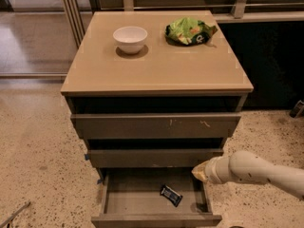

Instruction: Pick rxbar blueberry from bottom drawer and place on counter

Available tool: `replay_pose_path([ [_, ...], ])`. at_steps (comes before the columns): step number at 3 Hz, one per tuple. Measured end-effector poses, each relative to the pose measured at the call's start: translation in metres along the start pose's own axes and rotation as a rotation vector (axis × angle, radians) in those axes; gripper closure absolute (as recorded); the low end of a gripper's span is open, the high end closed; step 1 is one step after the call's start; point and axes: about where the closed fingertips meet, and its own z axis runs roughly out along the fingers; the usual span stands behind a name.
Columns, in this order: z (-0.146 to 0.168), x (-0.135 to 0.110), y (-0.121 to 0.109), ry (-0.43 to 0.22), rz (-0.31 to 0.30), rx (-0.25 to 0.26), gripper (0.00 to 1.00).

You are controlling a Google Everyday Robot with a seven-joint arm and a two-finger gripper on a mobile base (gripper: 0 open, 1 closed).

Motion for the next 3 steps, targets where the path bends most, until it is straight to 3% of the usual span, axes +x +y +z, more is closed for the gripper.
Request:
replay_pose_path([
  [1,0.044,0.023,0.009,-0.040,-0.004,-0.026,1.00],
  [2,0.106,0.053,0.028,-0.081,0.015,-0.099,1.00],
  [3,0.177,0.101,0.051,-0.069,0.089,-0.190,1.00],
])
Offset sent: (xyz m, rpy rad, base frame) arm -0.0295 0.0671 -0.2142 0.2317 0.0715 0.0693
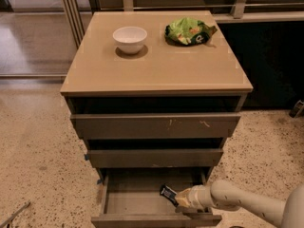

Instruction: Pick rxbar blueberry from bottom drawer and place on counter

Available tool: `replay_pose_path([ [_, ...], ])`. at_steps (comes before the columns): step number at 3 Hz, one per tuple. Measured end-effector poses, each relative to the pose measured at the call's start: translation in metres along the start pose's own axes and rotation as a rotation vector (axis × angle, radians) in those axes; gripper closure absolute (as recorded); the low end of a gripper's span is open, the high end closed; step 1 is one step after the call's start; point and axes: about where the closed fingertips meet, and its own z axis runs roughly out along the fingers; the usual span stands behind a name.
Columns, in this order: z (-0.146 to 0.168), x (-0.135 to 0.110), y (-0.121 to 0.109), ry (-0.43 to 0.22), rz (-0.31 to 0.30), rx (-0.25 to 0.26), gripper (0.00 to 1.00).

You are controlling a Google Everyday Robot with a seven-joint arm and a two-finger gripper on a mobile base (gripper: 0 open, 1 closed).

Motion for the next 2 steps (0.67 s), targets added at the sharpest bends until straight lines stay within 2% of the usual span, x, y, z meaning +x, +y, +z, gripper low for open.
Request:
replay_pose_path([
  [1,-0.002,-0.002,0.000,0.000,-0.005,0.002,1.00],
  [2,0.010,0.011,-0.001,0.010,-0.060,0.008,0.95],
])
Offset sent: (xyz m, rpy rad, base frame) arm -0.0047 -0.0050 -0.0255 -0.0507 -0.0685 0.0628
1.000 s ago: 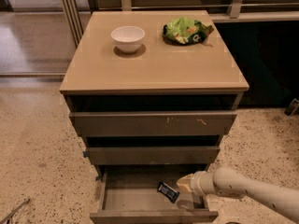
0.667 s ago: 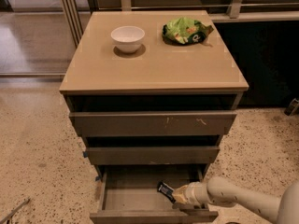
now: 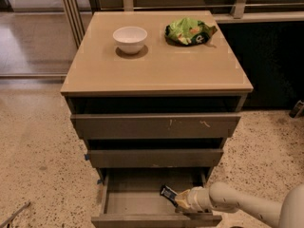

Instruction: Pick rxbar blueberry from bottom drawer and place on counter

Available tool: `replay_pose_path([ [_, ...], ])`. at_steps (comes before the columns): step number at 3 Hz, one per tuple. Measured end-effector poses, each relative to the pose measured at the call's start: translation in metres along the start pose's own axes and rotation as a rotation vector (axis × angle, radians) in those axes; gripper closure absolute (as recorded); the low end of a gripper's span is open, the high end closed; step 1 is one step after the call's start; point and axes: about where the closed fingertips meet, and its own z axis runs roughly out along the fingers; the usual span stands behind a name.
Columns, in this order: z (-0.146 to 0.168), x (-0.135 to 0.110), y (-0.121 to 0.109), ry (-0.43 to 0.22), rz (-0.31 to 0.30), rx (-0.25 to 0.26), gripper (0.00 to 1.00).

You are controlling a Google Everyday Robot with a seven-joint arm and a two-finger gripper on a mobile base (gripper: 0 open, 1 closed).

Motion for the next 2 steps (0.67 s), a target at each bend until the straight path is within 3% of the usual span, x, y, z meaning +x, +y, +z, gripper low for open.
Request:
replay_pose_path([
  [2,0.029,0.007,-0.016,0.018,-0.072,0.004,0.50],
])
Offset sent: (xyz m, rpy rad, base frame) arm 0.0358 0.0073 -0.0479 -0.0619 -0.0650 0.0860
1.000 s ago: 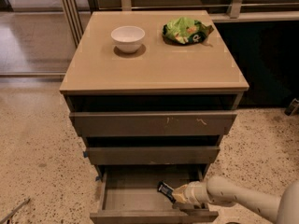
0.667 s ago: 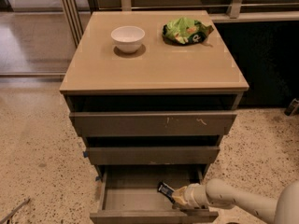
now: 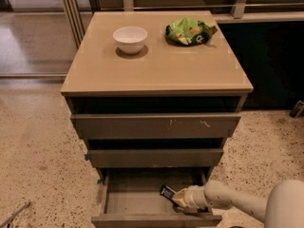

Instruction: Pick rxbar blueberry from bottom drawer and place on counter

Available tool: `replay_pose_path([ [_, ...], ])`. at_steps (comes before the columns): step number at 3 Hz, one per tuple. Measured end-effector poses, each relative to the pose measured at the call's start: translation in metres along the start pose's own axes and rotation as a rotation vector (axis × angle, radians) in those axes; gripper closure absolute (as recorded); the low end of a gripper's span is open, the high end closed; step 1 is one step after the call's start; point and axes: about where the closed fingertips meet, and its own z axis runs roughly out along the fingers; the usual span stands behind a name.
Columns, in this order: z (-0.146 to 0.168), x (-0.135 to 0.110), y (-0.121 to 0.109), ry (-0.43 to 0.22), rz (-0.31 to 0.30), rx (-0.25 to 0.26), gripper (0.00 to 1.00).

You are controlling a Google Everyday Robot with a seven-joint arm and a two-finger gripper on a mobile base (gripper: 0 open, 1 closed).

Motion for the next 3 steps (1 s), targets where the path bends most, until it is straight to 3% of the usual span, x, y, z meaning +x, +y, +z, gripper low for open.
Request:
replay_pose_path([
  [1,0.018,0.001,-0.008,0.015,-0.025,-0.002,0.27],
  [2,0.033,0.001,-0.012,0.016,-0.044,-0.004,0.16],
  [3,0.045,0.001,-0.015,0.007,-0.057,-0.006,0.16],
])
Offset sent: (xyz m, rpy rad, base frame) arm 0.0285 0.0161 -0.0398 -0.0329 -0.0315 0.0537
